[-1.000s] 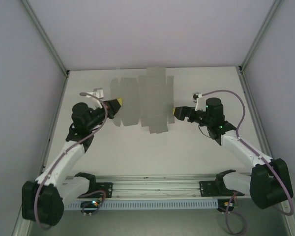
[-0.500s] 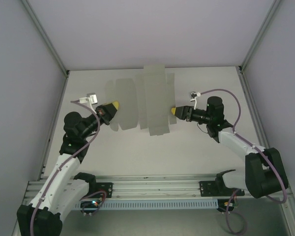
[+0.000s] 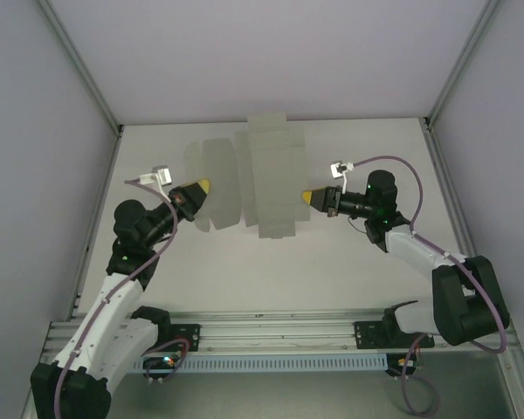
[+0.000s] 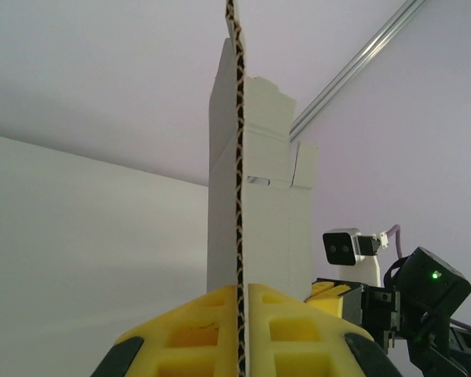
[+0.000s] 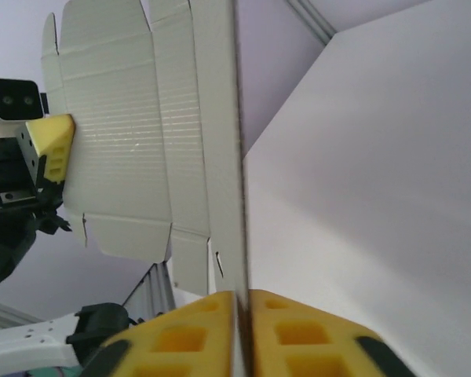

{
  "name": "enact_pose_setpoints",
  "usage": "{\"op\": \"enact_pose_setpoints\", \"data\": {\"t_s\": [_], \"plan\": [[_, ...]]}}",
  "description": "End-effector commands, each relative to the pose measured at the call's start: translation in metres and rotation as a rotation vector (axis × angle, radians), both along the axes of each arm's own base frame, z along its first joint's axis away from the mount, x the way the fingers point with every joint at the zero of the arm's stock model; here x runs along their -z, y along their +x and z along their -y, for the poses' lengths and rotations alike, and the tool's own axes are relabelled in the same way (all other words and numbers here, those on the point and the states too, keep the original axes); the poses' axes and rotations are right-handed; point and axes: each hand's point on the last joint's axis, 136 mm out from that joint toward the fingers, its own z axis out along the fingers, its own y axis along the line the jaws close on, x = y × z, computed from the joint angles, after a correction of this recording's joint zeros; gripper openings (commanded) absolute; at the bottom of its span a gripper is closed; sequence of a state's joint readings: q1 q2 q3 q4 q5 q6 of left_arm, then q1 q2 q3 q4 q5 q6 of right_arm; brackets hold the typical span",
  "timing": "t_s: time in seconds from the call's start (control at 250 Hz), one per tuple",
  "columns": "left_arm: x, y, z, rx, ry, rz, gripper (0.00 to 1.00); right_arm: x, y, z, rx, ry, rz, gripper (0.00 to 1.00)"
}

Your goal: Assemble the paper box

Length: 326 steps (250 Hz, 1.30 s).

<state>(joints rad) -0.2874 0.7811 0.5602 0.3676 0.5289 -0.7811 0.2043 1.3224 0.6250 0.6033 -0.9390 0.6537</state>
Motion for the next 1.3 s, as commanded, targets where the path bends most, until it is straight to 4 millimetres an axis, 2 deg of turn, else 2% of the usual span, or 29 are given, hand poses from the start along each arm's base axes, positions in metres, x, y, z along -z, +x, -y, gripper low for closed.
{"op": "enact_pose_setpoints", "data": {"t_s": [0.0,0.092,0.16,0.176,0.192,0.224,0.244,0.256,0.327,0.403,0.467,0.531,0.579,0.603,0.679,0.783,0.843,0.942,1.062,1.178,1.298], "plan": [[-0.009,-0.004,-0.001,-0.001,-0.025,0.03,0.0,-0.006,-0.008,-0.006,-0.058,0.012,0.035,0.01],[-0.008,-0.004,-0.001,-0.002,-0.029,0.031,0.0,-0.007,-0.01,-0.009,-0.067,-0.003,0.056,0.0],[0.0,-0.003,-0.001,-0.009,-0.004,0.0,0.01,-0.004,-0.008,-0.009,-0.04,-0.053,0.066,0.0],[0.003,-0.003,-0.002,-0.015,0.008,-0.012,0.11,-0.002,-0.009,-0.01,-0.041,-0.077,0.073,0.0],[0.006,-0.002,-0.003,-0.02,0.026,-0.024,0.25,0.001,-0.009,-0.009,-0.034,-0.11,0.071,0.0],[0.017,-0.001,-0.008,-0.054,0.074,-0.062,0.63,0.01,-0.007,-0.007,0.002,-0.198,0.06,0.0],[0.025,0.001,-0.014,-0.094,0.109,-0.096,0.93,0.017,-0.007,-0.006,0.022,-0.266,0.054,0.0],[0.031,0.002,-0.019,-0.123,0.133,-0.12,0.99,0.021,-0.007,-0.005,0.028,-0.311,0.055,0.0],[0.071,0.006,-0.064,-0.374,0.289,-0.276,1.0,0.044,-0.018,-0.004,0.005,-0.55,0.068,0.0],[0.108,-0.002,-0.12,-0.647,0.456,-0.443,1.0,0.065,-0.031,-0.005,-0.069,-0.696,0.057,0.0],[0.121,-0.014,-0.149,-0.765,0.583,-0.536,1.0,0.08,-0.039,-0.003,-0.131,-0.801,0.056,0.0],[0.122,-0.018,-0.159,-0.803,0.648,-0.576,1.0,0.091,-0.037,0.002,-0.159,-0.943,0.078,0.0],[0.12,-0.014,-0.152,-0.758,0.665,-0.573,1.0,0.095,-0.035,0.007,-0.184,-1.064,0.116,0.0],[0.118,-0.01,-0.146,-0.728,0.66,-0.568,1.0,0.103,-0.032,0.009,-0.201,-1.139,0.128,0.0],[0.109,0.006,-0.116,-0.588,0.61,-0.521,1.0,0.108,-0.015,0.011,-0.213,-1.33,0.23,0.0],[0.091,0.028,-0.07,-0.389,0.5,-0.437,1.0,0.109,0.01,0.001,-0.202,-1.544,0.422,0.0],[0.082,0.038,-0.05,-0.304,0.457,-0.426,1.0,0.104,0.028,-0.011,-0.144,-1.638,0.58,0.0],[0.077,0.053,-0.025,-0.211,0.435,-0.438,1.0,0.089,0.046,-0.029,-0.045,-1.656,0.729,0.0],[0.082,0.065,0.004,-0.106,0.431,-0.456,0.98,0.085,0.042,-0.049,-0.03,-1.592,0.822,0.0],[0.093,0.072,0.025,-0.037,0.445,-0.499,0.87,0.088,0.034,-0.054,-0.055,-1.557,0.789,0.0],[0.106,0.072,0.04,0.006,0.47,-0.539,0.86,0.089,0.034,-0.053,-0.043,-1.567,0.798,0.0]]}}
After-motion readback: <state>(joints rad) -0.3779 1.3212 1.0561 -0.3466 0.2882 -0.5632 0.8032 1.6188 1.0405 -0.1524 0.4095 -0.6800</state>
